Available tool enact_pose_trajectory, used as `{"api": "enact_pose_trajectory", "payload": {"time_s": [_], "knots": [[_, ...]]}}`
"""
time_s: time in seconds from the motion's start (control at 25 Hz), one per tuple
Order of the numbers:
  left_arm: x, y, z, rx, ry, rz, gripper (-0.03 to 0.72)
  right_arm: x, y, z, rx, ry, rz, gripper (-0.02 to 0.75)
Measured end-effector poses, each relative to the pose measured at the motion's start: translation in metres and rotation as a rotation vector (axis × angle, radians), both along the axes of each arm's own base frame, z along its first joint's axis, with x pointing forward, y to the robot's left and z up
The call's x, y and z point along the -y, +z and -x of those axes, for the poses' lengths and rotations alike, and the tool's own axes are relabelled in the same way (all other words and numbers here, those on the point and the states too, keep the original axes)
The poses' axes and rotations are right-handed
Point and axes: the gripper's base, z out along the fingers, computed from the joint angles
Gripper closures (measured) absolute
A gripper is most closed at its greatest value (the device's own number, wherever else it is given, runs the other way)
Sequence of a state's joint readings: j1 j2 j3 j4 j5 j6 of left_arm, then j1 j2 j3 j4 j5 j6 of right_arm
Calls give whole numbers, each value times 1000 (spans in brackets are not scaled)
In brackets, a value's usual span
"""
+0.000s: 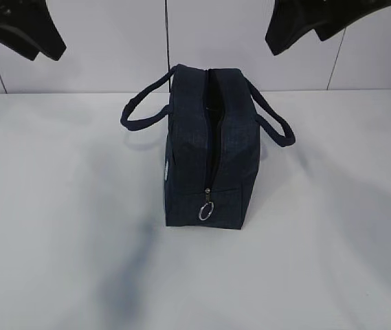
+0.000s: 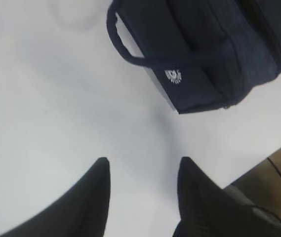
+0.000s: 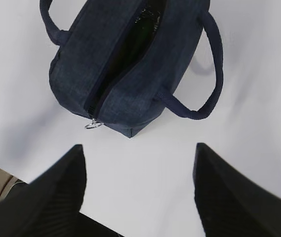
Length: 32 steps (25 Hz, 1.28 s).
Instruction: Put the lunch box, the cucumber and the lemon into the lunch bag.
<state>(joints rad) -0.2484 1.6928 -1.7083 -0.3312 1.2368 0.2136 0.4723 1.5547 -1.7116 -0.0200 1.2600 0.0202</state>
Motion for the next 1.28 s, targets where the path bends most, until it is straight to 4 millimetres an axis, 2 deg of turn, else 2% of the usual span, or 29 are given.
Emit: {"api": "enact_pose_trajectory", "payload": {"time_s": [0.28,0.48,0.6,0.8,1.08,1.2,1.28], "knots": [[-6,-6,52,-47,-23,-36,387,0,0,2,-2,2,-6,232],[-13,1,75,-25,-23,-34,398,-1,-7,5,-47,-25,-35,232],[-15,8,81,-2,-22,-28,412,-2,-28,10,-92,-26,-64,238],[-17,15,88,25,-22,-21,423,4,-67,28,-92,-38,-117,296],[-17,16,89,26,-22,-18,429,15,-105,48,84,-61,-214,316],[-16,16,89,24,-21,-14,430,10,-129,59,147,-33,-245,317],[-16,16,89,24,-21,-12,430,0,-143,69,184,17,-269,317]]}}
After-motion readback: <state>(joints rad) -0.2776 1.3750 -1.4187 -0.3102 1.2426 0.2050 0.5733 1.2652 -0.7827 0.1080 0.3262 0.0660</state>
